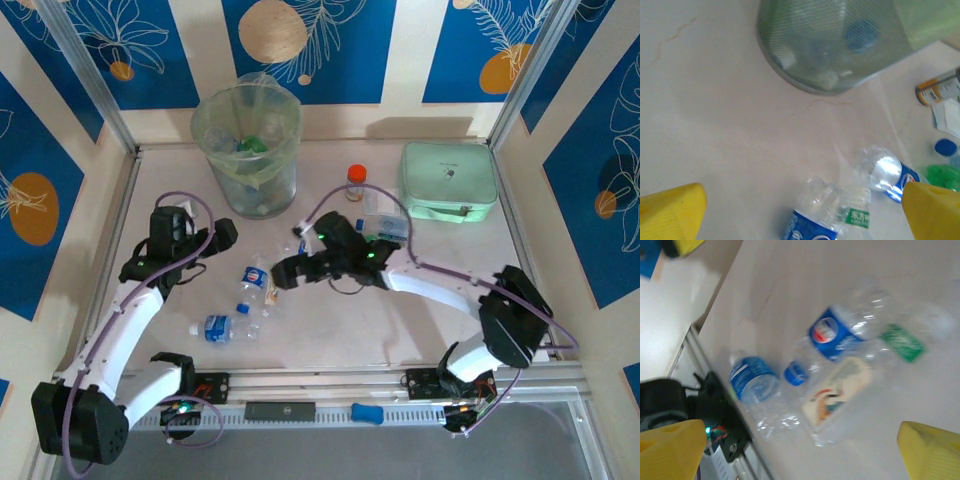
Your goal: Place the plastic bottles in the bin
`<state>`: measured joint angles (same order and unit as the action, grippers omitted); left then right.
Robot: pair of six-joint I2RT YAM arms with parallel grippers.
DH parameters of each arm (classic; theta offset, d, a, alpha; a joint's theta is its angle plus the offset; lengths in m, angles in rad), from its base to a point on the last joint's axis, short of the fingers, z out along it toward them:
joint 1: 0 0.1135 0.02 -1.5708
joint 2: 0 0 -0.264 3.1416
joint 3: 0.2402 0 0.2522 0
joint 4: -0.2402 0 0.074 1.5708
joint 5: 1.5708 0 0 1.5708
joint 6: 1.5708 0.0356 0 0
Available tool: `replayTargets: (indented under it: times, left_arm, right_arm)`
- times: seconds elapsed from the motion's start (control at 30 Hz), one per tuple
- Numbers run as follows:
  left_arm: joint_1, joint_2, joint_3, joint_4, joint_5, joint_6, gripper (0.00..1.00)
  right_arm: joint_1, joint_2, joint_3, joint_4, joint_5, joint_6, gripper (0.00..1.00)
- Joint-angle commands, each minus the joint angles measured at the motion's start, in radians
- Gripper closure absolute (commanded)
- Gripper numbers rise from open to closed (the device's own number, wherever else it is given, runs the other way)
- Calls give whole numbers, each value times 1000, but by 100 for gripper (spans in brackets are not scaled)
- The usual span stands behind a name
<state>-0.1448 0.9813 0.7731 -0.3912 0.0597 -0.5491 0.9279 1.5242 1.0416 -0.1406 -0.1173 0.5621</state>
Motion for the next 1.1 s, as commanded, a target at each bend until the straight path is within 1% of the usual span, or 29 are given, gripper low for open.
replayTargets:
  times: [0.0, 0.17, 0.27, 0.37, 0.5, 0.67, 0.83, 1.07]
  left_arm:
    - [65, 3, -29, 74, 31, -71, 1]
    - [168, 5, -90, 132, 122, -117, 1]
    - [225, 8, -121, 175, 186, -152, 1]
    - [260, 13, -135, 206, 229, -170, 1]
    - [275, 17, -130, 217, 263, -157, 1]
    - [281, 16, -131, 219, 282, -151, 0]
    - [284, 11, -135, 209, 287, -137, 1]
    - [286, 16, -139, 221, 287, -144, 1]
  right_arm:
    - [98, 79, 84, -25, -20, -138, 3]
    - [203, 212, 207, -63, -7, -240, 5]
    - [250, 299, 297, -126, 38, -316, 6]
    - [279, 374, 365, -176, 79, -378, 6]
    - [308, 460, 439, -244, 123, -444, 7]
    - [333, 522, 480, -291, 199, -502, 8]
    - [348, 549, 479, -309, 241, -534, 9]
    - [358, 573, 466, -312, 284, -553, 13]
